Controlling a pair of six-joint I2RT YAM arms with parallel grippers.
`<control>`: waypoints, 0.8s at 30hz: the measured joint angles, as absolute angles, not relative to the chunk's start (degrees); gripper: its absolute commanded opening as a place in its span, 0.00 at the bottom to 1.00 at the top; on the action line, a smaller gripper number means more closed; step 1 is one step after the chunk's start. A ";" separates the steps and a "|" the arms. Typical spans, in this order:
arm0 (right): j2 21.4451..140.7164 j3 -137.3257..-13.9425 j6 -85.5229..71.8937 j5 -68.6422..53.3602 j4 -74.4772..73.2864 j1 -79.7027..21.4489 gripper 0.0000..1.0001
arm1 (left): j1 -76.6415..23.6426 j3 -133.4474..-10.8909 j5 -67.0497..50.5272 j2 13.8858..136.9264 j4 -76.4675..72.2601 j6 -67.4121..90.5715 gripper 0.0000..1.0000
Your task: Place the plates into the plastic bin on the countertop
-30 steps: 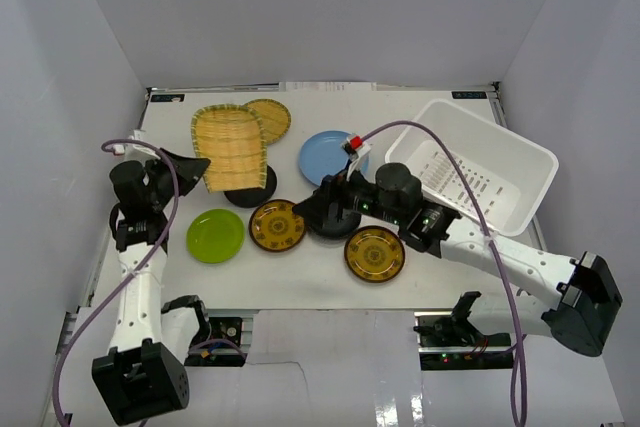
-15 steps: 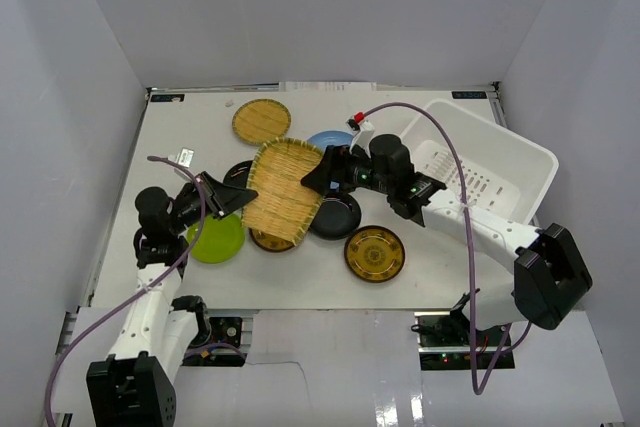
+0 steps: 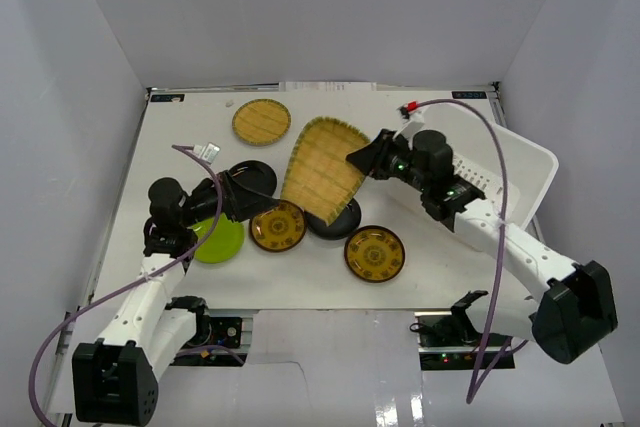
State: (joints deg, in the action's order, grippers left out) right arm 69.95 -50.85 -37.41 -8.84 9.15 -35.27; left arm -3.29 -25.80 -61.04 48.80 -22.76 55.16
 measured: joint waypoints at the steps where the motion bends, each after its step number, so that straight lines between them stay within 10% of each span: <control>1: 68.40 -50.85 -37.36 -7.99 7.92 -32.67 0.08 | -4.86 -26.33 -61.04 48.77 -21.87 53.95 0.98; 14: 50.46 -44.69 -41.54 15.88 0.97 1.43 0.08 | -14.68 -27.27 -60.51 46.74 -9.52 42.33 0.98; 24: 53.32 -37.19 -43.33 21.23 -3.79 4.54 0.08 | -15.99 -30.11 -54.76 46.30 -0.27 36.56 0.98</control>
State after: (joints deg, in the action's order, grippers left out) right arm 53.32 -37.19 -43.33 21.23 -3.79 4.54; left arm -15.99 -30.11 -54.76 46.30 -0.27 36.56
